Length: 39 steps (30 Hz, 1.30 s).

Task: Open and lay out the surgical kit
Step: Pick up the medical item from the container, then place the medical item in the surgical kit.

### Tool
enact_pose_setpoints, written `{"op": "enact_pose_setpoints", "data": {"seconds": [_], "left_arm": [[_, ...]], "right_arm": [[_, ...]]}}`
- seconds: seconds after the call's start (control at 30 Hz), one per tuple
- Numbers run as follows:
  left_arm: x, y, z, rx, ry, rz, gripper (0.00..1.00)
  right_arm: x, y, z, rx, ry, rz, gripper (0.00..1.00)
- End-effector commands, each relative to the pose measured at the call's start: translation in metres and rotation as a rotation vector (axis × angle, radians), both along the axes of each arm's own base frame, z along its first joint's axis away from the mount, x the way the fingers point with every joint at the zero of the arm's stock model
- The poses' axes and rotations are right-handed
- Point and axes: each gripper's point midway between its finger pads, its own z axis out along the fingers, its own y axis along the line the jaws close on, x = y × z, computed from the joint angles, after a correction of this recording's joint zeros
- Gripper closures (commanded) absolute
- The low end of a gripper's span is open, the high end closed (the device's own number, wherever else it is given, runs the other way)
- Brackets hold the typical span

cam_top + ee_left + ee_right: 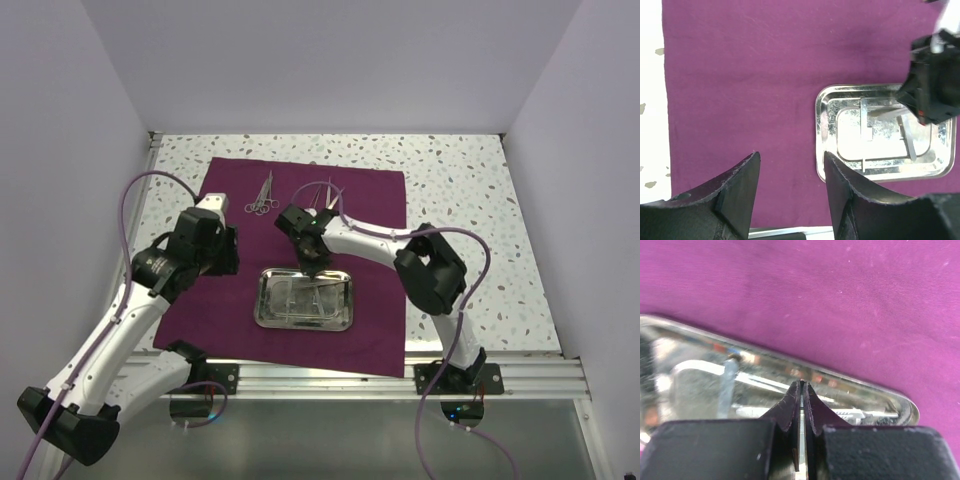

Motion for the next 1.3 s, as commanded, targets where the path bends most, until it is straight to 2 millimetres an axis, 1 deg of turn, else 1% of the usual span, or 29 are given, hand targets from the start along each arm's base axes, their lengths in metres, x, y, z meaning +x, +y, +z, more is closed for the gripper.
{"op": "enact_pose_setpoints", "data": {"seconds": [0.0, 0.03, 0.07, 0.2, 0.27, 0.4, 0.47, 0.53, 0.57, 0.6, 0.63, 0.67, 0.7, 0.73, 0.77, 0.8, 0.83, 0.87, 0.9, 0.93, 0.97, 1.0, 1.03, 1.07, 1.1, 1.17, 1.2, 1.23, 1.27], "left_arm": [[0.005, 0.005, 0.006, 0.008, -0.047, 0.036, 0.43], [0.004, 0.006, 0.006, 0.009, -0.048, 0.039, 0.43], [0.005, 0.006, 0.008, 0.007, -0.052, 0.041, 0.43], [0.003, 0.008, 0.01, 0.004, -0.066, 0.048, 0.43], [0.003, 0.009, 0.011, 0.004, -0.069, 0.05, 0.43], [0.002, 0.009, 0.013, 0.001, -0.078, 0.053, 0.43], [0.002, 0.01, 0.014, -0.001, -0.081, 0.054, 0.42], [0.001, 0.009, 0.014, -0.003, -0.082, 0.051, 0.42], [0.001, 0.009, 0.014, -0.002, -0.082, 0.05, 0.42], [0.001, 0.01, 0.015, -0.003, -0.086, 0.053, 0.42], [0.001, 0.01, 0.015, -0.004, -0.087, 0.052, 0.42], [0.001, 0.01, 0.016, -0.006, -0.09, 0.052, 0.42], [0.001, 0.01, 0.016, -0.006, -0.091, 0.052, 0.42], [0.001, 0.01, 0.015, -0.007, -0.093, 0.052, 0.42], [0.001, 0.01, 0.016, -0.008, -0.097, 0.051, 0.41], [0.0, 0.01, 0.017, -0.011, -0.102, 0.051, 0.41], [0.0, 0.011, 0.018, -0.011, -0.106, 0.052, 0.41], [0.0, 0.011, 0.018, -0.012, -0.11, 0.051, 0.4], [-0.001, 0.011, 0.02, -0.015, -0.117, 0.051, 0.39], [-0.001, 0.011, 0.02, -0.017, -0.119, 0.049, 0.39], [-0.001, 0.01, 0.02, -0.019, -0.12, 0.049, 0.39], [-0.001, 0.011, 0.021, -0.019, -0.123, 0.047, 0.39], [-0.002, 0.01, 0.021, -0.02, -0.124, 0.044, 0.39], [-0.002, 0.01, 0.021, -0.02, -0.125, 0.043, 0.38], [-0.002, 0.011, 0.022, -0.021, -0.128, 0.045, 0.38], [-0.002, 0.011, 0.022, -0.021, -0.128, 0.045, 0.38], [-0.002, 0.011, 0.022, -0.02, -0.129, 0.046, 0.38], [-0.001, 0.011, 0.022, -0.02, -0.127, 0.046, 0.38], [-0.001, 0.011, 0.021, -0.018, -0.123, 0.046, 0.38]], "right_arm": [[0.016, 0.026, 0.083, 0.185, -0.142, 0.016, 1.0], [0.017, 0.026, 0.09, 0.198, -0.155, 0.015, 1.0], [0.019, 0.027, 0.104, 0.223, -0.18, 0.015, 1.0], [0.024, 0.025, 0.123, 0.258, -0.243, 0.009, 1.0], [0.026, 0.026, 0.129, 0.28, -0.267, 0.005, 1.0], [0.028, 0.023, 0.13, 0.285, -0.291, -0.003, 1.0], [0.032, 0.023, 0.134, 0.276, -0.307, -0.01, 1.0], [0.04, 0.022, 0.135, 0.255, -0.327, -0.017, 1.0], [0.047, 0.02, 0.139, 0.242, -0.348, -0.029, 1.0], [0.054, 0.021, 0.151, 0.249, -0.373, -0.036, 1.0], [0.064, 0.016, 0.154, 0.244, -0.384, -0.057, 1.0], [0.071, 0.012, 0.153, 0.226, -0.387, -0.073, 1.0], [0.081, 0.011, 0.165, 0.241, -0.408, -0.089, 1.0], [0.095, 0.0, 0.167, 0.237, -0.414, -0.125, 1.0], [0.105, -0.006, 0.164, 0.231, -0.411, -0.145, 1.0], [0.116, -0.01, 0.17, 0.242, -0.42, -0.168, 1.0], [0.131, -0.024, 0.17, 0.235, -0.426, -0.206, 1.0], [0.14, -0.031, 0.162, 0.22, -0.419, -0.226, 1.0], [0.15, -0.037, 0.165, 0.216, -0.434, -0.246, 1.0], [0.164, -0.051, 0.162, 0.198, -0.44, -0.278, 1.0], [0.174, -0.057, 0.166, 0.194, -0.455, -0.296, 1.0], [0.188, -0.071, 0.153, 0.163, -0.447, -0.324, 1.0], [0.195, -0.076, 0.15, 0.154, -0.445, -0.335, 1.0], [0.204, -0.079, 0.155, 0.155, -0.459, -0.347, 1.0], [0.215, -0.091, 0.139, 0.121, -0.438, -0.365, 1.0], [0.229, -0.1, 0.137, 0.101, -0.443, -0.379, 1.0], [0.236, -0.107, 0.133, 0.091, -0.441, -0.391, 1.0], [0.242, -0.111, 0.119, 0.072, -0.425, -0.396, 1.0], [0.247, -0.113, 0.12, 0.072, -0.431, -0.397, 1.0]]}}
